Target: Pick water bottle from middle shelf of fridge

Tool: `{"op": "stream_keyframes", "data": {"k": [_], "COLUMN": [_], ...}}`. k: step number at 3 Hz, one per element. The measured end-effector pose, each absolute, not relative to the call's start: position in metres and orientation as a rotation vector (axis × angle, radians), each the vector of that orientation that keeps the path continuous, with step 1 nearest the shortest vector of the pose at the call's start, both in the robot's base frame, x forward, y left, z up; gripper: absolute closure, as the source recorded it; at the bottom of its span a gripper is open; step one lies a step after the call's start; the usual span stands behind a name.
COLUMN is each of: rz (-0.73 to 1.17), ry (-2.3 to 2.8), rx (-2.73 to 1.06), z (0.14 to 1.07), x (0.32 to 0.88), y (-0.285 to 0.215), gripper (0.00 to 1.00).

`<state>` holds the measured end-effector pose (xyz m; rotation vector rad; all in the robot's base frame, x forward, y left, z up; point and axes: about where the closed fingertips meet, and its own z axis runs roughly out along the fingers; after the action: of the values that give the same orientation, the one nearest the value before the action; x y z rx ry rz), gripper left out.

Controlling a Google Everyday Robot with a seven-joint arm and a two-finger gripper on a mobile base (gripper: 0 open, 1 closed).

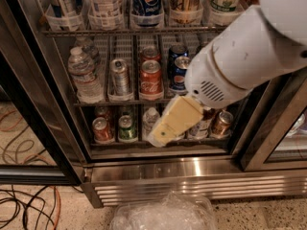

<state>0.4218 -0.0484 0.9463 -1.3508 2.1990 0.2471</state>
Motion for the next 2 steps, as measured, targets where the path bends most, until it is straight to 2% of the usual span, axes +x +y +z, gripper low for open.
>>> {"op": "stream_keyframes", "data": {"k": [2], "rz": [0.135], "ry": [2.142], "rx": [-1.068], "z": [0.958], "x": [0.43], "y": [0.024], "gripper": [0.0]}}
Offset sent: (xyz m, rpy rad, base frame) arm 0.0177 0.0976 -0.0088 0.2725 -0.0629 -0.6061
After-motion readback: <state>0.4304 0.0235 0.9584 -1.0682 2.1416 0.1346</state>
